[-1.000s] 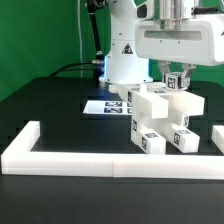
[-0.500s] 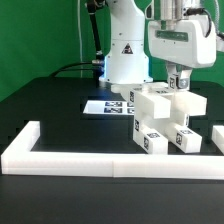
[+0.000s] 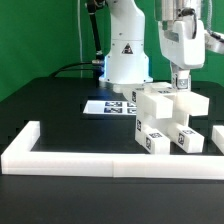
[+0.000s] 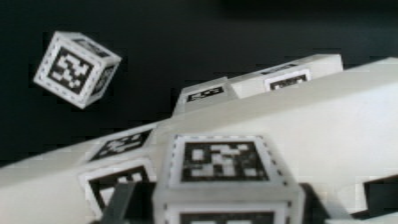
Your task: Assemble chair
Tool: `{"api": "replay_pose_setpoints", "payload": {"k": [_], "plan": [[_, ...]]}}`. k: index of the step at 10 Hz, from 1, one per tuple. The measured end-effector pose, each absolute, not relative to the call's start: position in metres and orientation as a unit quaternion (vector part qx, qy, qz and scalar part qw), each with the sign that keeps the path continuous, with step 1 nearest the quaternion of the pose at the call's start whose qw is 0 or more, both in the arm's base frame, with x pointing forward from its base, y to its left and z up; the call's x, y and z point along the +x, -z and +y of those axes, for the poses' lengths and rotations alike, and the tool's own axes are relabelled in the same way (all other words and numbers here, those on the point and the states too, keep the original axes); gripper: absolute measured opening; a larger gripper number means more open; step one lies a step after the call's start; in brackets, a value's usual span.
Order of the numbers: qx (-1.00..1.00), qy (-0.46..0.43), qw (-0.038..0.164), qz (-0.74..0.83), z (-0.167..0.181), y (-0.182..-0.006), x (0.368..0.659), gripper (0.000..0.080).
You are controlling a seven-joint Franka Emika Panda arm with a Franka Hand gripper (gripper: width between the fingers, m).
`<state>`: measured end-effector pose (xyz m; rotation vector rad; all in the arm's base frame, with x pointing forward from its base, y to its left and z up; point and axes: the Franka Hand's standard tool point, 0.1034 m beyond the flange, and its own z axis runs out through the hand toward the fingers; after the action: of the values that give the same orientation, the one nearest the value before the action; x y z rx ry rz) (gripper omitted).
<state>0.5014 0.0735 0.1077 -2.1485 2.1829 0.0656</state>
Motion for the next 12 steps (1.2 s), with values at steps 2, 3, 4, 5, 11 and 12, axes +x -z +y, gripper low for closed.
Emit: {"api": "replay_pose_setpoints", "payload": {"k": [2,3,4,5,11,12], "plan": [[-0.648,-0.027,0.041,0.76,0.076,-0.107,0.501,0.0275],[-0.627,-0.029,0.04,0.778,0.077,-0.107,0.501,0.0275],[-0.623,-0.029,0.041,0.781,0.077,-0.107,0.501,0.0275],[-0.627,-0.029,0.041,0.778,0.077,-0.107,0.501,0.0386],[-0.767,-0.026,0.044,0.64,0.087,-0.11,0.5,0.0647],[-0.795,-0.024,0.045,0.605,0.087,-0.11,0.5,0.0649]]}}
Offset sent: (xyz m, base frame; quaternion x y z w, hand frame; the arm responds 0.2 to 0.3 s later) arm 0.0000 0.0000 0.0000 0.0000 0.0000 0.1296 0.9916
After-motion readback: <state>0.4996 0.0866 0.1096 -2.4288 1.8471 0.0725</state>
